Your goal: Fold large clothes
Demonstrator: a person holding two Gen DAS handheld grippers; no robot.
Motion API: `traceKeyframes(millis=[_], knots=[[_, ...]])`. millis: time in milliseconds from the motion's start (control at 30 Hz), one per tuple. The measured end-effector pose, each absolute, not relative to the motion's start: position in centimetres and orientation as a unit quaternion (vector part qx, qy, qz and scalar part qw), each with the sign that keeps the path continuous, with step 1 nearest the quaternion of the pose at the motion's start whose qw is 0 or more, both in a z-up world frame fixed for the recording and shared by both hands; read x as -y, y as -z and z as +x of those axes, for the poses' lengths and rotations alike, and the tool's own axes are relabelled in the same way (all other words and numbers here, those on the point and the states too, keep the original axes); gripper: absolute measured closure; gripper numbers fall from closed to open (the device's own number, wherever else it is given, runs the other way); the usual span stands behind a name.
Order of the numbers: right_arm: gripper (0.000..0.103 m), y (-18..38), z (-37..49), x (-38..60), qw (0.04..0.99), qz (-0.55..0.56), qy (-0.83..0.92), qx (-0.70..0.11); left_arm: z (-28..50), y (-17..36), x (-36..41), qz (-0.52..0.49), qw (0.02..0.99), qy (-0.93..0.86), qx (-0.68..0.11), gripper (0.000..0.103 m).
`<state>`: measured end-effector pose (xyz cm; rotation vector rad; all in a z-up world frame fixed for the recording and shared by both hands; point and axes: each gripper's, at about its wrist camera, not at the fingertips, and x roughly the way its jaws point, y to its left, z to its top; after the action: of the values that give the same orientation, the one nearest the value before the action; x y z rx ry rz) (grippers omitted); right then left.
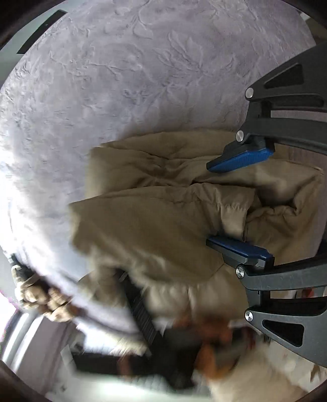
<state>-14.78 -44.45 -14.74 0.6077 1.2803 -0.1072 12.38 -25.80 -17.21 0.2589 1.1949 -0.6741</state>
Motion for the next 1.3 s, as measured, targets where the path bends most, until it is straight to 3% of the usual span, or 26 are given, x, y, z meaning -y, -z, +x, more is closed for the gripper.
traceKeyframes(millis=[267,500,967,1067,1167,1233,1300], knots=[[0.035,17.8,-14.8,45.8,0.738,0.290,0.071,-0.605,11.0,15.2,23.0,0.123,0.767,0.294,-0.557,0.019],[0.031,19.8,-14.1,45.9,0.736,0.291,0.073,-0.607,9.9,15.2,20.1,0.111,0.760,0.266,-0.583,0.019],[0.029,14.5,-16.3,46.7,0.742,0.312,0.064,-0.590,8.8,15.5,18.3,0.097,0.747,0.258,-0.606,0.019],[0.029,14.2,-17.2,47.1,0.741,0.320,0.065,-0.587,8.6,15.5,17.7,0.083,0.749,0.255,-0.605,0.000],[0.028,14.0,-17.6,47.4,0.741,0.323,0.065,-0.585,8.7,15.4,16.5,0.054,0.748,0.266,-0.605,0.000],[0.019,13.9,-17.8,47.5,0.742,0.327,0.062,-0.582,8.7,15.6,15.7,0.038,0.743,0.272,-0.611,0.000],[0.017,13.7,-17.9,47.8,0.747,0.331,0.057,-0.573,9.2,16.2,14.6,0.017,0.730,0.280,-0.624,0.000]])
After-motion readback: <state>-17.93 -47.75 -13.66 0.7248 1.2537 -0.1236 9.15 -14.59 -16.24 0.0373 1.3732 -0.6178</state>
